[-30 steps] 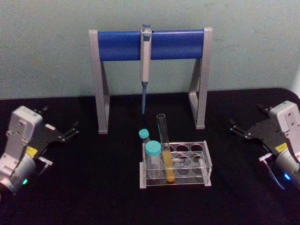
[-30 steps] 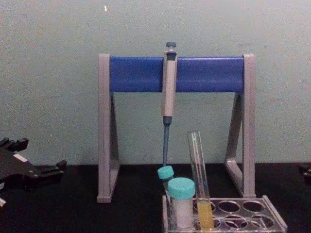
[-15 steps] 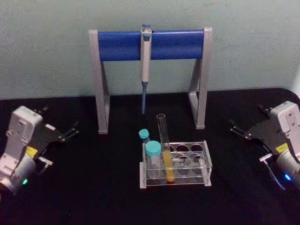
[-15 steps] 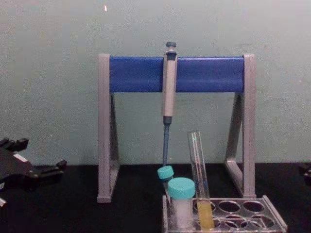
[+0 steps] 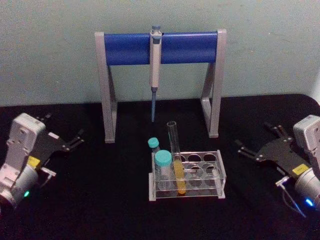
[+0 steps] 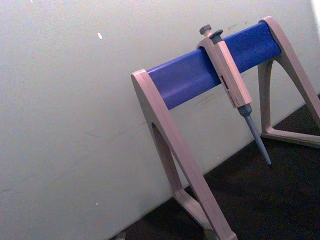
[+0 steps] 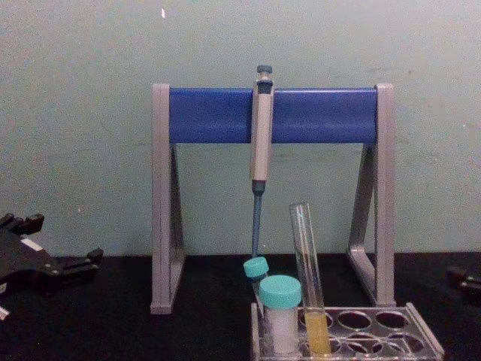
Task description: Pick up the test tube from the test tube rack, shake it, then place it back into the test tube rack.
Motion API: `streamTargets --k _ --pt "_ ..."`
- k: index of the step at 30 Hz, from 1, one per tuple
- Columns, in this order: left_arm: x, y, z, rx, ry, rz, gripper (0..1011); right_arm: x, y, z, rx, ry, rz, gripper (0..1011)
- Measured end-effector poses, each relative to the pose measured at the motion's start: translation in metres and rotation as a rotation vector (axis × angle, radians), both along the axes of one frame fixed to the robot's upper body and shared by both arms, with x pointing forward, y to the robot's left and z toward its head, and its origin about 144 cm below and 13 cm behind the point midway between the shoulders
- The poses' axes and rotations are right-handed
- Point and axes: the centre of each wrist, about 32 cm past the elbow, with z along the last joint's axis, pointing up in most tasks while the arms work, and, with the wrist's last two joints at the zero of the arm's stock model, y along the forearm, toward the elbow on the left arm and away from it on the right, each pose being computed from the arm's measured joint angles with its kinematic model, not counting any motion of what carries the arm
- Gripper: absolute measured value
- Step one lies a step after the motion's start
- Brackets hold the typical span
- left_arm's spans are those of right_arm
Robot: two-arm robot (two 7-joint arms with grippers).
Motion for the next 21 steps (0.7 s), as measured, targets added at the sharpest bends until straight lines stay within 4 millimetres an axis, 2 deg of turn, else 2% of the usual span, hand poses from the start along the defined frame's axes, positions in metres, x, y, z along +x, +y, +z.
streamTargets --k 11,21 --pt "0.0 0.0 0.0 0.0 0.0 0.0 1001 -0.012 0.013 0.014 0.136 0.084 0.18 1000" --pt "0.0 0.0 0.0 0.0 0.0 0.0 1001 -0.004 0.026 0.026 0.186 0.157 0.336 1000"
